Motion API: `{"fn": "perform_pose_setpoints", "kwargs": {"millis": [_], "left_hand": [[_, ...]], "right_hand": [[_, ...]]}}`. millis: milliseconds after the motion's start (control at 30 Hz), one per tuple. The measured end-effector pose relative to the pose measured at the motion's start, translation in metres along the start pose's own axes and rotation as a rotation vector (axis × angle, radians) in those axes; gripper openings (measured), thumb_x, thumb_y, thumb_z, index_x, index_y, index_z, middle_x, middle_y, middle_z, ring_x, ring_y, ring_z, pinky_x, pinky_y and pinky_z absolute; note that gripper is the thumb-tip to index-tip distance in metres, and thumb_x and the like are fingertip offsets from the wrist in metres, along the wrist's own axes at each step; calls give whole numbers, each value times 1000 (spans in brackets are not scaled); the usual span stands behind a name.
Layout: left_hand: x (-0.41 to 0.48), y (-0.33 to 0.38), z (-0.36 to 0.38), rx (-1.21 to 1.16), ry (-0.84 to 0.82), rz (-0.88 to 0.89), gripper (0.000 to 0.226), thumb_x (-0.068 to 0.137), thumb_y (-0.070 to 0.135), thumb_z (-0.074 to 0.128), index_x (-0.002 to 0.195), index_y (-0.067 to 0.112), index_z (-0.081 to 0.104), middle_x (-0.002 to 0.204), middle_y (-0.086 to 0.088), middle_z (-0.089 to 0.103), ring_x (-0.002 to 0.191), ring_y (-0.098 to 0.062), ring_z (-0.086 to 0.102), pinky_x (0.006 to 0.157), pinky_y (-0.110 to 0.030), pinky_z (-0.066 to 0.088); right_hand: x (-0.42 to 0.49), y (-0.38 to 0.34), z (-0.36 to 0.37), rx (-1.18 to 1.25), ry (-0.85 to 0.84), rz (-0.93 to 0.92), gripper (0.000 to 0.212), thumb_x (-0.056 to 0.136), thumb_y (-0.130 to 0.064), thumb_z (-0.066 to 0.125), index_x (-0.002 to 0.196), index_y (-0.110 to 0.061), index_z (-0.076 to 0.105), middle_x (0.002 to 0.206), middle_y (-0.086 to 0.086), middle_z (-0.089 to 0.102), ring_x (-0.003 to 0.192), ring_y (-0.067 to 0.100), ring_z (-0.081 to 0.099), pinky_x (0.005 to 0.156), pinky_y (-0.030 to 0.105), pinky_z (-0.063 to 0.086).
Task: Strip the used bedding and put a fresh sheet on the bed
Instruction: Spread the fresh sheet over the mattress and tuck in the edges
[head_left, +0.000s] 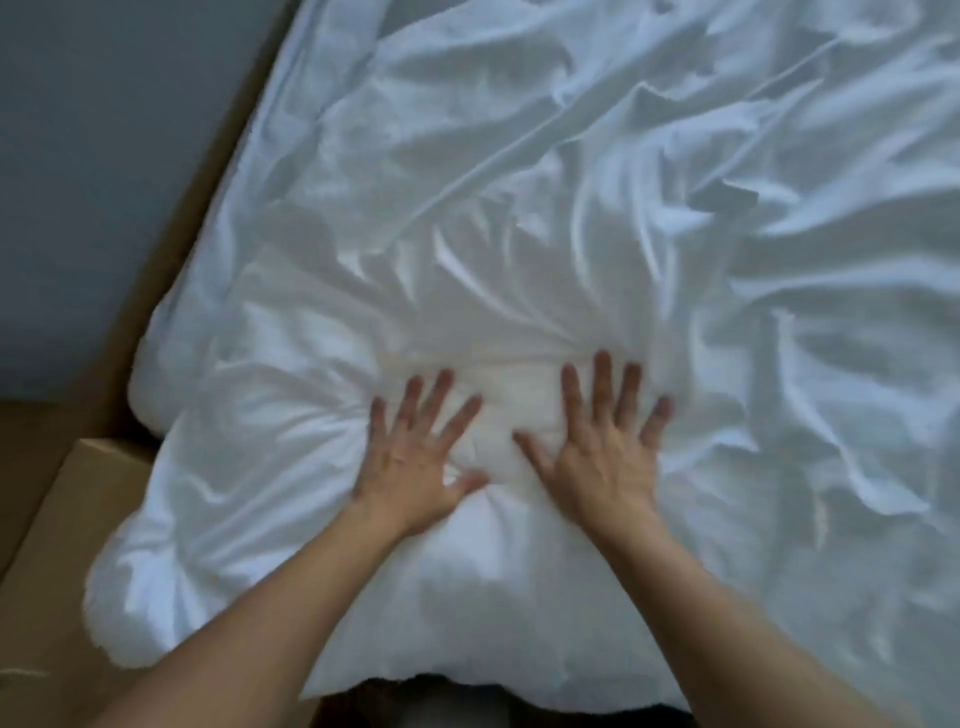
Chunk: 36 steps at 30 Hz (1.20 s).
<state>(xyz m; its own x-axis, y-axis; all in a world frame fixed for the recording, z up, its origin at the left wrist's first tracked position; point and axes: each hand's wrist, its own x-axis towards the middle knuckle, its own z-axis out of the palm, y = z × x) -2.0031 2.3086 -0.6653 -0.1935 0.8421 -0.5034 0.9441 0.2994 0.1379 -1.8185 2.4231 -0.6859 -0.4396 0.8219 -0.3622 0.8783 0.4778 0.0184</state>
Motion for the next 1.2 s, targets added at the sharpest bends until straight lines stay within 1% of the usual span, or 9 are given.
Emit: {"fn": "perform_pose_setpoints", "kwargs": {"millis": [100, 200, 267, 367, 467, 633, 767, 967, 1200], "left_hand": [[2, -24, 6, 102, -106, -195, 96, 85, 81, 40, 154, 48, -18, 164, 11, -29, 156, -23, -8, 121, -64, 9], [17, 31, -19, 143, -70, -342, 99, 81, 71, 44, 160, 32, 1, 169, -3, -3, 150, -35, 17, 110, -71, 28], [33, 137, -16, 155, 67, -123, 96, 76, 66, 39, 159, 24, 13, 167, -13, 8, 148, -39, 21, 110, -69, 28], [41, 301, 26, 207, -38, 260, 98, 79, 89, 23, 158, 41, -9, 164, -4, -31, 151, -38, -23, 113, -75, -3], [47, 389, 63, 236, -19, 218, 113, 66, 101, 23, 154, 46, -21, 156, -1, -45, 143, -42, -39, 106, -78, -15], [29, 508, 109, 171, 54, 278, 123, 55, 109, 22, 154, 49, -17, 157, 2, -45, 142, -43, -40, 101, -81, -15], [15, 628, 140, 200, 40, 396, 127, 53, 109, 21, 154, 44, -21, 157, 3, -44, 142, -43, -40, 99, -82, -16], [-4, 769, 164, 229, -33, 489, 138, 52, 105, 40, 149, 40, -34, 153, 4, -50, 138, -45, -44, 99, -84, -16], [-8, 895, 187, 298, -65, 581, 115, 60, 104, 31, 147, 54, -25, 148, 8, -55, 136, -49, -45, 89, -89, -14]], "right_hand": [[-38, 152, 17, 18, -37, 350, 100, 81, -91, 8, 161, -31, 8, 168, 5, -8, 153, 35, -9, 115, 70, -7], [-91, 271, 40, 126, -57, 583, 105, 76, -93, -3, 160, -32, 0, 167, 3, -18, 153, 33, -14, 113, 72, -2], [-111, 301, 54, 192, -45, 616, 103, 76, -92, -3, 160, -34, -4, 166, 3, -22, 151, 33, -20, 113, 72, -7], [-129, 332, 72, 182, 2, 495, 97, 80, -91, 5, 159, -36, -6, 166, 3, -20, 152, 33, -19, 114, 68, -12], [-161, 405, 91, 194, 50, 556, 99, 78, -94, 8, 159, -38, -2, 167, 1, -15, 153, 30, -15, 114, 64, -14], [-237, 540, 128, 365, 76, 961, 103, 70, -100, 0, 155, -43, -16, 165, -1, -25, 151, 32, -22, 110, 75, -10], [-282, 604, 145, 445, 64, 974, 104, 67, -101, 0, 151, -46, -26, 162, 1, -32, 150, 34, -25, 108, 72, -14], [-328, 700, 167, 728, 104, 1175, 112, 56, -107, 6, 149, -51, -22, 160, -5, -34, 150, 27, -26, 109, 76, -9], [-366, 772, 184, 894, 201, 1202, 120, 58, -105, 26, 150, -45, -22, 160, -3, -33, 150, 22, -25, 110, 73, -7]]}}
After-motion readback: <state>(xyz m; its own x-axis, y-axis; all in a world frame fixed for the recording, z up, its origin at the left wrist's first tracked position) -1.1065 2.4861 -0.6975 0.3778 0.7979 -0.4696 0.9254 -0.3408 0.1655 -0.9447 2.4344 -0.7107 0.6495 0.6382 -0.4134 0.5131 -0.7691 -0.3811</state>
